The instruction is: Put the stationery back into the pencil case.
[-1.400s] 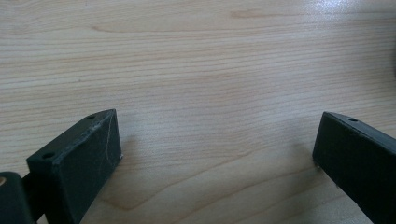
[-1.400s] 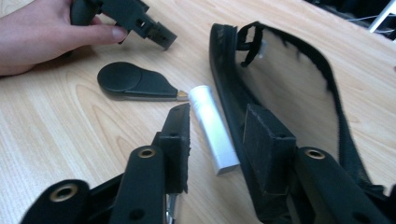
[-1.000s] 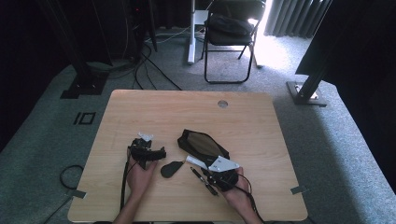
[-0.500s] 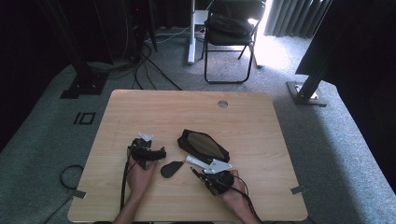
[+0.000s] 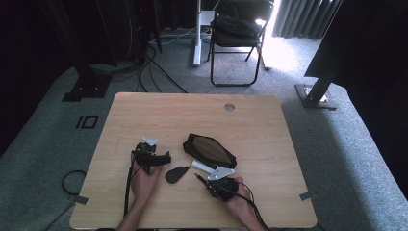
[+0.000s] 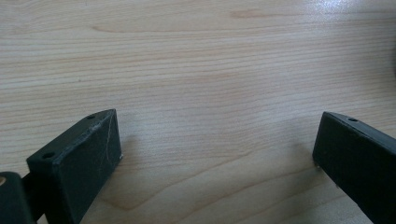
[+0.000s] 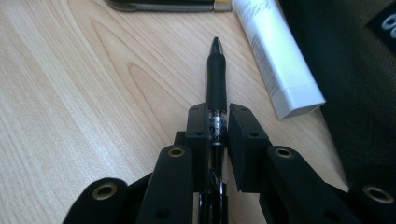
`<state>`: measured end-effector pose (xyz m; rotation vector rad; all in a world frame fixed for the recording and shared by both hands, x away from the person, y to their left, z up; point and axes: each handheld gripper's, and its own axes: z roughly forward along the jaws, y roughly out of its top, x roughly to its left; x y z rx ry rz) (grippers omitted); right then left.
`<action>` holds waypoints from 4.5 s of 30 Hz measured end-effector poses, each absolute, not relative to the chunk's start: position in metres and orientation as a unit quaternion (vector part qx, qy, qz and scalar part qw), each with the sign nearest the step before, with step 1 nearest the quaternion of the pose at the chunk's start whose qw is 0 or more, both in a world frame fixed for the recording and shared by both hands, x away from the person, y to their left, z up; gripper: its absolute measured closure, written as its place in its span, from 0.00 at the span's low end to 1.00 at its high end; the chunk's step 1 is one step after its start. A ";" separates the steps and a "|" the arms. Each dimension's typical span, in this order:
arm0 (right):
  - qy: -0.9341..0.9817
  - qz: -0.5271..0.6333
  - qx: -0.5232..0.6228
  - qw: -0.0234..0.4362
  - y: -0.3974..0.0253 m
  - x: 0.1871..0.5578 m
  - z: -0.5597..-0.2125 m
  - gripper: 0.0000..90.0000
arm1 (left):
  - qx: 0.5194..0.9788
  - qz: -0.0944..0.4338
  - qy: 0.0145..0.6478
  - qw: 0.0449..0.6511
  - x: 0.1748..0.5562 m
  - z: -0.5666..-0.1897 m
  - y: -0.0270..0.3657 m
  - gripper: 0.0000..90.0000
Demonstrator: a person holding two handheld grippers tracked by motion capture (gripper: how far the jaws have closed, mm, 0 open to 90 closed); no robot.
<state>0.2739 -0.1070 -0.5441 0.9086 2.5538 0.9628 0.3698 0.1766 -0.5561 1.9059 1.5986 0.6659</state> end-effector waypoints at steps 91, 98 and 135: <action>0.858 0.389 0.280 0.182 -0.115 0.263 -0.479 0.88 | 0.711 0.248 0.596 0.280 0.370 -0.556 0.176 0.01; 0.856 0.391 0.281 0.189 -0.119 0.265 -0.474 0.88 | 0.711 0.248 0.596 0.280 0.370 -0.556 0.176 0.01; 0.844 0.410 0.278 0.207 -0.127 0.279 -0.448 0.88 | 0.711 0.248 0.595 0.280 0.370 -0.556 0.176 0.01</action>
